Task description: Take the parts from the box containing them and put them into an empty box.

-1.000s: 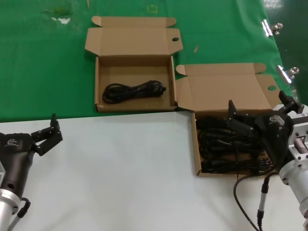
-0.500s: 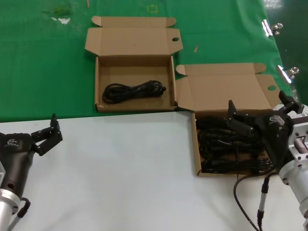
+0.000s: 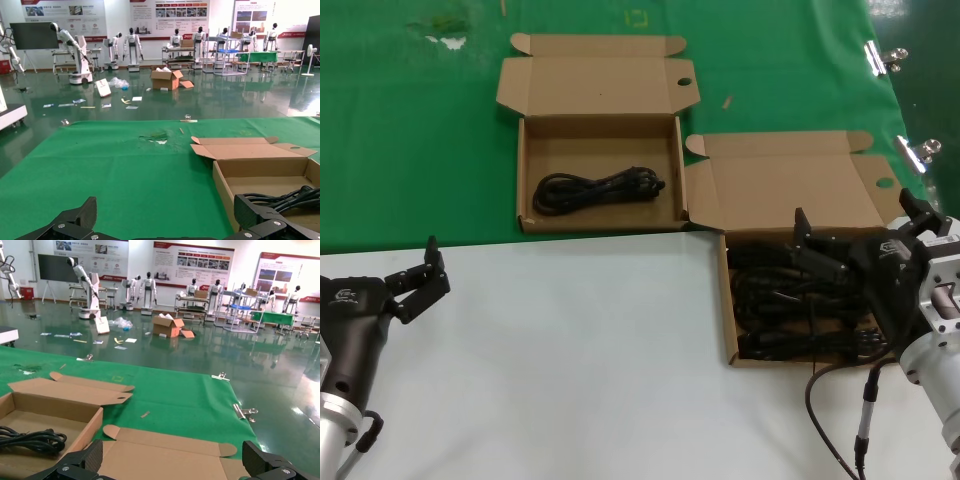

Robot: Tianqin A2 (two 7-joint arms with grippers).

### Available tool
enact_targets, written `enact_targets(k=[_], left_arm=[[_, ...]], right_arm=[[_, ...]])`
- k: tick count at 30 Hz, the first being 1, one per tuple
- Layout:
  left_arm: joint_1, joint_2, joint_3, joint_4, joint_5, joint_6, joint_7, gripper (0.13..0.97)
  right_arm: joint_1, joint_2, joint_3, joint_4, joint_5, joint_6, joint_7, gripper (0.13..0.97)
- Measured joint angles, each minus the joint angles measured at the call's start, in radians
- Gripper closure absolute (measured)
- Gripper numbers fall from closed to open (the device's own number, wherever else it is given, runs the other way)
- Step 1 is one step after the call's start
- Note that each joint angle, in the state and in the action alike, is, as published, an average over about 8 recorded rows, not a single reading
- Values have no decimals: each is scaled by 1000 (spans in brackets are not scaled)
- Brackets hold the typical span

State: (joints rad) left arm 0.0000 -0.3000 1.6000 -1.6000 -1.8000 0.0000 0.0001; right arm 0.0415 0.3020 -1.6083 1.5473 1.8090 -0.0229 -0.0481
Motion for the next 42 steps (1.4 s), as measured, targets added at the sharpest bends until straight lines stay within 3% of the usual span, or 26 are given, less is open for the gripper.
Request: enact_targets(k=[42], left_arm=[[0, 0, 0, 0, 0, 0, 0, 132]], right_arm=[[0, 0, 0, 0, 0, 0, 0, 129]])
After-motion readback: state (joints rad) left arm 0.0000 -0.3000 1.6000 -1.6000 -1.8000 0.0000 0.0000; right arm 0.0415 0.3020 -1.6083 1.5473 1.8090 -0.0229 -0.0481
